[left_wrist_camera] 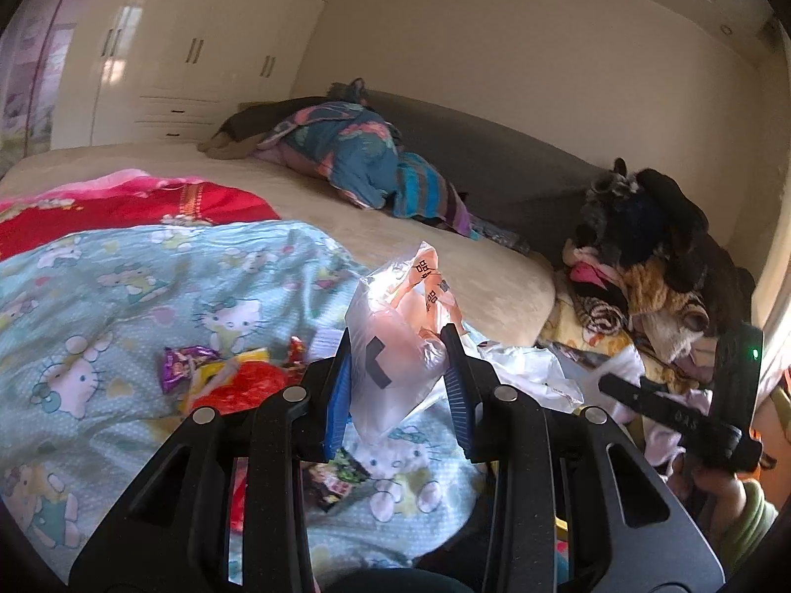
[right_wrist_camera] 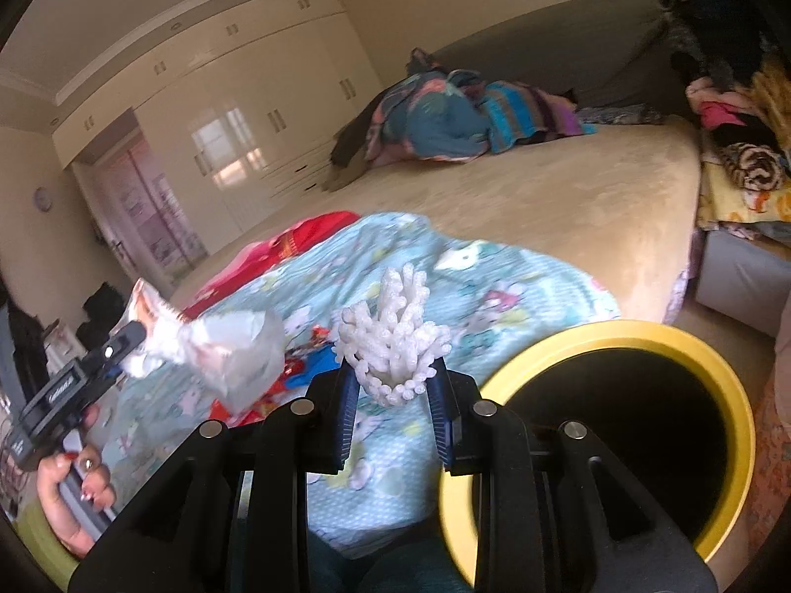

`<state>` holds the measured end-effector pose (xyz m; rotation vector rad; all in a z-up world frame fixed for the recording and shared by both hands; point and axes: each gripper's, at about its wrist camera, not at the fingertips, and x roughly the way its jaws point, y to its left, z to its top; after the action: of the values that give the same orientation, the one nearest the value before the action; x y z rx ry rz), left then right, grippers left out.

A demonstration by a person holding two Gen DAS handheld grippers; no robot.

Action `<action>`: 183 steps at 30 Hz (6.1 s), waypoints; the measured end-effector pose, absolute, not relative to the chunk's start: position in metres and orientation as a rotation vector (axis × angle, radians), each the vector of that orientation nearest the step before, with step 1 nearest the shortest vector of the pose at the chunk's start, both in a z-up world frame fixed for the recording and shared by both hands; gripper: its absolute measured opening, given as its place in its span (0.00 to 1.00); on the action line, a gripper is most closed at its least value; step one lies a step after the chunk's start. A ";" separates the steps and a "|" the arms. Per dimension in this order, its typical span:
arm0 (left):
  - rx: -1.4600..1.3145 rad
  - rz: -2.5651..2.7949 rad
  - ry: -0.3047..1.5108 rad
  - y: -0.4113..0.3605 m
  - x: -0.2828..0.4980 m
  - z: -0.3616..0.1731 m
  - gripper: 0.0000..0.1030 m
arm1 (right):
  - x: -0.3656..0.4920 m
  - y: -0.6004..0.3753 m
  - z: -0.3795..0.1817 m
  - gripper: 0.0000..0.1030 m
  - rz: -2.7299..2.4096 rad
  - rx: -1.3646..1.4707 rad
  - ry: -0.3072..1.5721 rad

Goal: Collect trash
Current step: 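Lift the white bag with the right tool and carry it over the bin, then open the right tool to drop the white bag into the bin, then move the right tool back over the trash on the blanket, then grasp the green snack packet with the right tool while the left tool grasps the red bag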

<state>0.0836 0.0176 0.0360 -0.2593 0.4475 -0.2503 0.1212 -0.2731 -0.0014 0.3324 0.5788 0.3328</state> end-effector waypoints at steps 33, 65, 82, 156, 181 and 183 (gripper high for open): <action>0.006 -0.477 0.572 -0.144 0.091 -0.006 0.26 | 0.133 -0.392 -0.048 0.24 0.077 0.431 0.710; -0.080 -0.383 0.559 -0.126 0.095 -0.019 0.89 | 0.138 -0.353 -0.054 0.68 0.110 0.380 0.714; -0.142 -0.262 0.463 -0.074 0.079 0.007 0.90 | 0.127 -0.290 -0.025 0.76 0.241 0.285 0.640; -0.372 0.059 0.705 0.115 0.124 -0.084 0.61 | 0.177 -0.045 -0.122 0.33 0.776 -0.164 0.962; -0.385 -0.045 0.625 0.108 0.104 -0.058 0.05 | 0.151 -0.100 -0.092 0.03 0.778 0.009 0.845; -0.385 -0.053 0.606 0.106 0.101 -0.050 0.05 | 0.151 -0.101 -0.088 0.03 0.774 0.019 0.833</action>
<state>0.1009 0.1064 -0.0501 -0.3854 0.6063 -0.0530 0.1507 -0.1012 -0.0881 0.0189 0.8326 0.7736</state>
